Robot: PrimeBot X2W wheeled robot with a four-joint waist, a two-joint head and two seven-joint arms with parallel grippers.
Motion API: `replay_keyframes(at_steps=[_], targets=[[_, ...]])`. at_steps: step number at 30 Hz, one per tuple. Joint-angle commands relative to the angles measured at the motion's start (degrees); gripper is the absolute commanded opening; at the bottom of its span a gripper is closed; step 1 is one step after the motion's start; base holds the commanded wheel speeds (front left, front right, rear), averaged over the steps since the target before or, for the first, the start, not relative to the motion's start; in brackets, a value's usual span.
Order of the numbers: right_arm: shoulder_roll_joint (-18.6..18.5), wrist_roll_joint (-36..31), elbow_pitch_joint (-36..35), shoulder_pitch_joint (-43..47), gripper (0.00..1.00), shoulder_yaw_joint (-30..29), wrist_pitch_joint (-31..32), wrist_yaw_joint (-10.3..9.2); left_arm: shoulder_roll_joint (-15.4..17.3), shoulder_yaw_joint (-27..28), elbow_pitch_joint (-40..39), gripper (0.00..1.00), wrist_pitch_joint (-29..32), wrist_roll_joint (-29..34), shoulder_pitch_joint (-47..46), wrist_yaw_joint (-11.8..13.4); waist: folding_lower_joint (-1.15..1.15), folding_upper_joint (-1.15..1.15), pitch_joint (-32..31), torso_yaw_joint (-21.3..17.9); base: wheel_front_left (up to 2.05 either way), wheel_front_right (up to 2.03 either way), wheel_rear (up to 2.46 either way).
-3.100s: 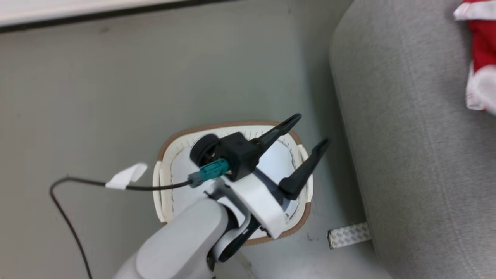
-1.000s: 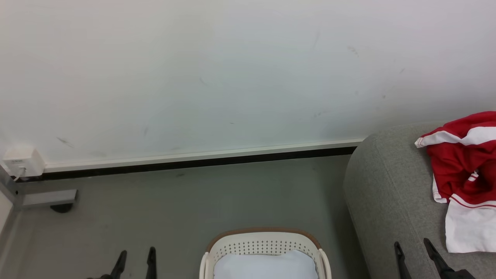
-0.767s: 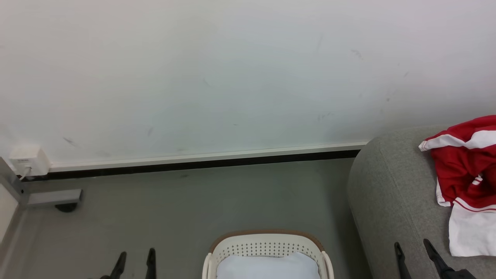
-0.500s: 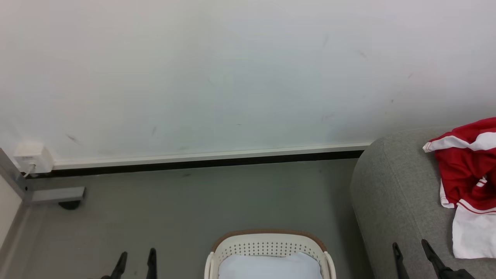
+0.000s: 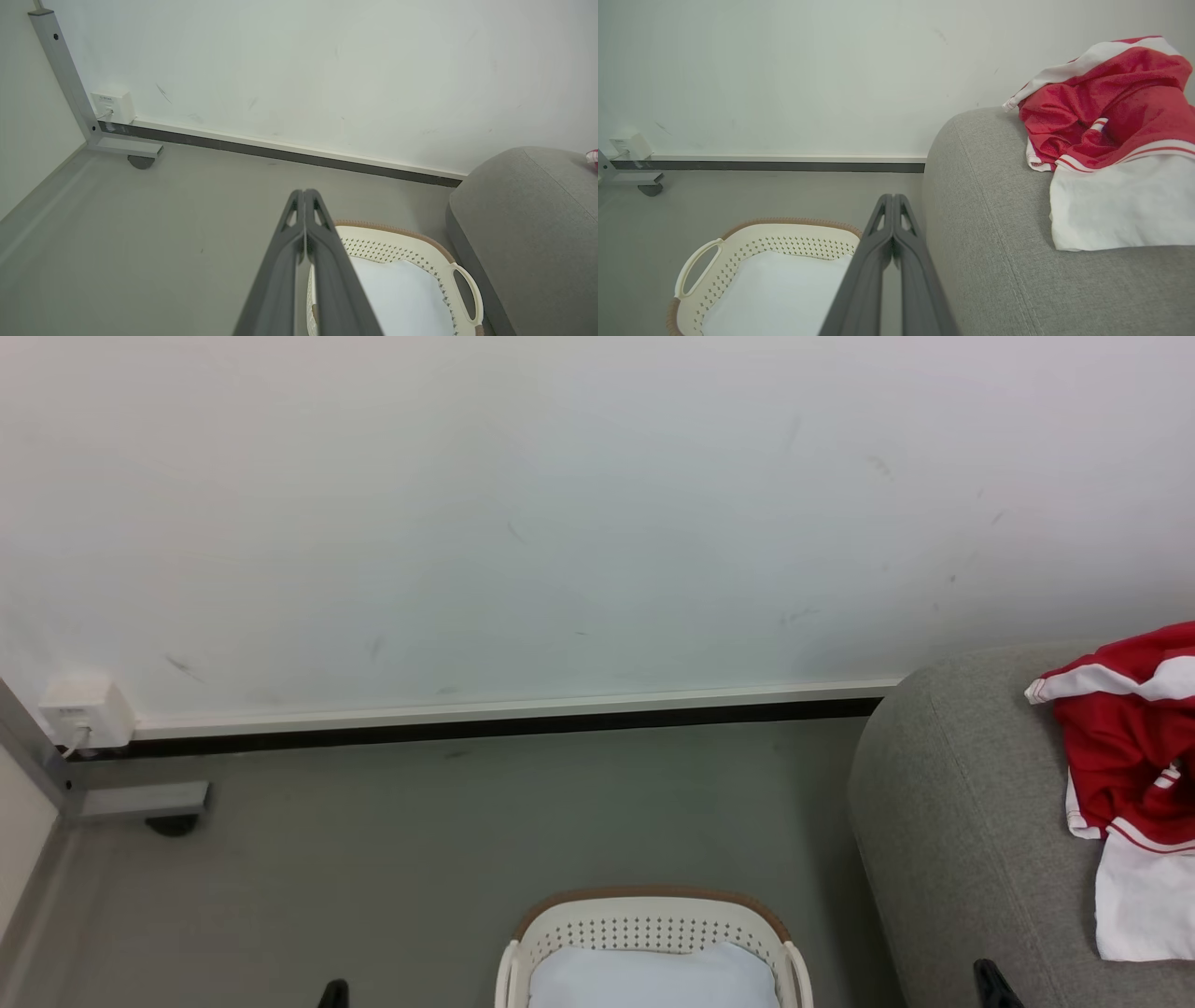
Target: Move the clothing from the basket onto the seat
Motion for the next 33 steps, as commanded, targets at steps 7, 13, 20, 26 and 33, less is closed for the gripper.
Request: replay_keyframes(at_steps=[7, 13, 20, 26, 33], targets=[[-0.4, 10.8, -2.0, -1.7, 0.00, -1.0, 2.6, -0.01, 0.2, 1.2, -1.4, 0.00, 2.7, -10.0, -2.0, -0.5, 0.00, 0.00, 0.2, 0.2, 0.00, 0.00, 0.00], [-0.5, 17.4, -3.1, -2.1, 0.00, -1.3, 4.1, -0.01, 0.3, 1.5, -2.1, 0.00, 4.1, -16.2, -2.6, -0.8, 0.00, 0.00, 0.4, 0.3, 0.00, 0.00, 0.00], [-0.5, 24.4, -4.1, -2.6, 0.00, -1.7, 5.8, -0.02, 0.3, 1.9, -2.8, 0.00, 5.7, -22.8, -3.3, -1.1, 0.00, 0.00, 0.6, 0.4, 0.00, 0.00, 0.00], [-0.6, 30.0, -4.8, -3.1, 0.00, -2.1, 7.1, -0.03, 0.4, 2.3, -3.3, 0.00, 7.1, -28.1, -4.0, -1.4, 0.00, 0.00, 0.8, 0.5, 0.00, 0.00, 0.00], [-0.7, 35.3, -5.5, -3.6, 0.00, -2.5, 8.4, -0.03, 0.4, 2.6, -3.7, 0.00, 8.4, -33.1, -4.6, -1.6, 0.00, 0.00, 1.0, 0.6, 0.00, 0.00, 0.00]])
